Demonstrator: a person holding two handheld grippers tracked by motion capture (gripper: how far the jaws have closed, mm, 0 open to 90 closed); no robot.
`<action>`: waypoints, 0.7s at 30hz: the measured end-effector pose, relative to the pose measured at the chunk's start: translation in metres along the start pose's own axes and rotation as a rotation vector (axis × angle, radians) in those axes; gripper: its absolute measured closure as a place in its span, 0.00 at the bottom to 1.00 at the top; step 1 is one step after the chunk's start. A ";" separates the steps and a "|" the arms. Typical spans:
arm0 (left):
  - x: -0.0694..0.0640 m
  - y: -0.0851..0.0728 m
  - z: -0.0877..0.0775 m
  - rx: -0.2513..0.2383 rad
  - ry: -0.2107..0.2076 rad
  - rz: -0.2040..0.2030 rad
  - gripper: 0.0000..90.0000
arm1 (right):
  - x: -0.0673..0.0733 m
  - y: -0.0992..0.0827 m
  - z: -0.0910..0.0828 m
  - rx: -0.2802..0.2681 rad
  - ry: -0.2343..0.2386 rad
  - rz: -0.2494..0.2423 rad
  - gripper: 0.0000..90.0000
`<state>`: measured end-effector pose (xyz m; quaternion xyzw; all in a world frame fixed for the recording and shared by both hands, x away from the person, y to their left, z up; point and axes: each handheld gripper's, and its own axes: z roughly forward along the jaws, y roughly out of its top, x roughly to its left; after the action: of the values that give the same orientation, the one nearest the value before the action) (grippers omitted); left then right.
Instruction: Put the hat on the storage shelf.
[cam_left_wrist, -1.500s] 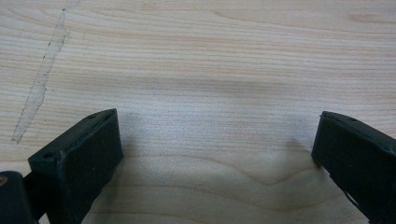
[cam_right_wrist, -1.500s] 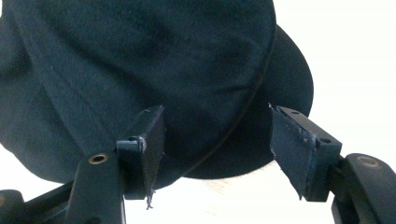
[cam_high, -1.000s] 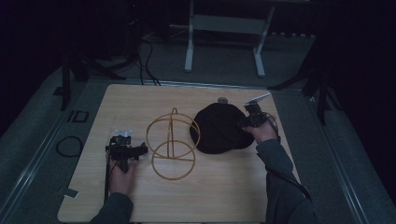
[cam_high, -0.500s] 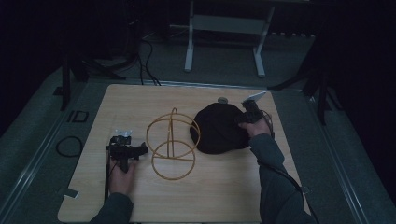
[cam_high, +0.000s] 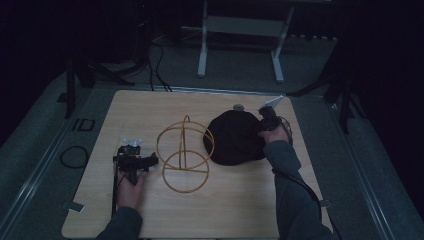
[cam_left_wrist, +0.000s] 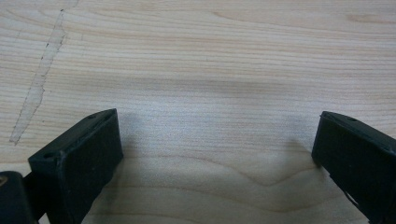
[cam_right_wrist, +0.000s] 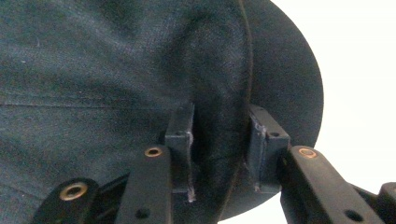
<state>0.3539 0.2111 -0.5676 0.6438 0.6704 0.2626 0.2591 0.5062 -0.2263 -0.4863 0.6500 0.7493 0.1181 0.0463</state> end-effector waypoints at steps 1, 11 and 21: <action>0.000 0.000 0.000 0.000 0.000 0.000 0.01 | 0.000 0.000 0.000 0.005 -0.005 -0.003 0.74; 0.000 0.000 0.000 0.000 -0.001 0.001 0.01 | 0.003 0.001 0.001 0.019 -0.046 -0.016 0.82; -0.001 0.000 0.000 0.001 -0.004 0.004 0.01 | -0.002 0.001 0.000 0.022 -0.017 0.005 0.83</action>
<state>0.3538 0.2101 -0.5675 0.6458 0.6687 0.2613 0.2596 0.5078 -0.2281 -0.4859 0.6531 0.7486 0.1047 0.0452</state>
